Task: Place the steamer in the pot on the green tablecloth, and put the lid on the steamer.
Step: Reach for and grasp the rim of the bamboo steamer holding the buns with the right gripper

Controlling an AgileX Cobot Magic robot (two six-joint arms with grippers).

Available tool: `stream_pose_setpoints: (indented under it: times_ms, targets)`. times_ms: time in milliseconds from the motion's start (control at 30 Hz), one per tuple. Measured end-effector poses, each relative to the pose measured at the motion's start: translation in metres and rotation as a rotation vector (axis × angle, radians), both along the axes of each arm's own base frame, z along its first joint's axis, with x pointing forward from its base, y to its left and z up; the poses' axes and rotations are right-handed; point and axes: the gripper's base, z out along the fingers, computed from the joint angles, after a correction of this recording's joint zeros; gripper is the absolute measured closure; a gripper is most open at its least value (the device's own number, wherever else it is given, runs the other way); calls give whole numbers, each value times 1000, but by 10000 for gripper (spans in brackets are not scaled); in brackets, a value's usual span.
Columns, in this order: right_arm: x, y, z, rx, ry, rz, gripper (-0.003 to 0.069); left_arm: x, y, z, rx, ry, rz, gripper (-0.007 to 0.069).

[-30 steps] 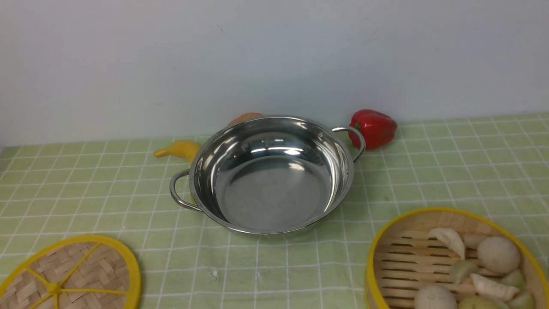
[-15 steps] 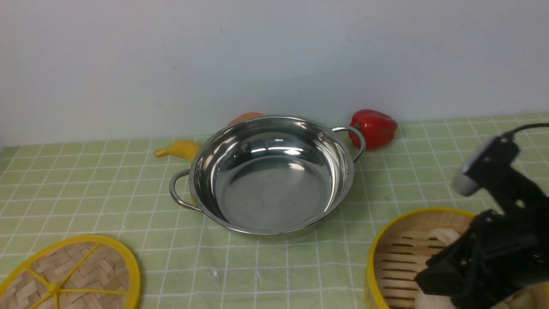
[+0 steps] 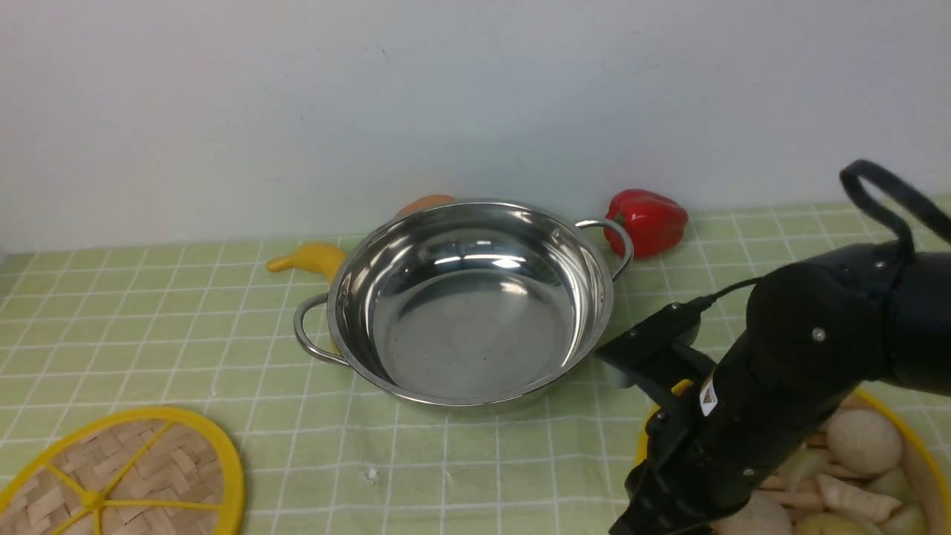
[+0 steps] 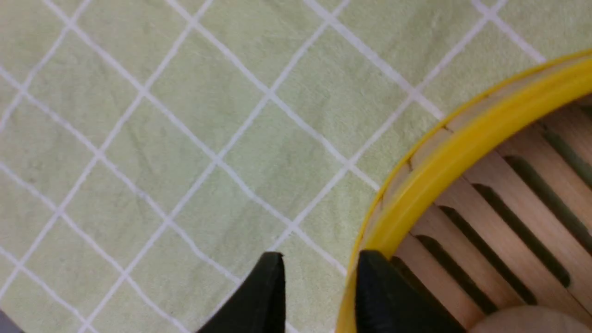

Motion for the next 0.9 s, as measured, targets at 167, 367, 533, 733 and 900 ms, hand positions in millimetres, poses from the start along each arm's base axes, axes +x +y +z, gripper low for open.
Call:
stream_pose_setpoints:
  times_ms: [167, 367, 533, 733, 900]
  targets:
    - [4, -1, -5, -58, -33, -37, 419, 0, 0, 0, 0, 0, 0, 382]
    - [6, -3, -5, -75, -42, -64, 419, 0, 0, 0, 0, 0, 0, 382]
    - [7, -1, -12, -81, -14, -74, 419, 0, 0, 0, 0, 0, 0, 382]
    - [8, 3, -27, -89, 44, -93, 419, 0, 0, 0, 0, 0, 0, 382]
    - [8, 4, -35, -102, 69, -97, 444, 0, 0, 0, 0, 0, 0, 382]
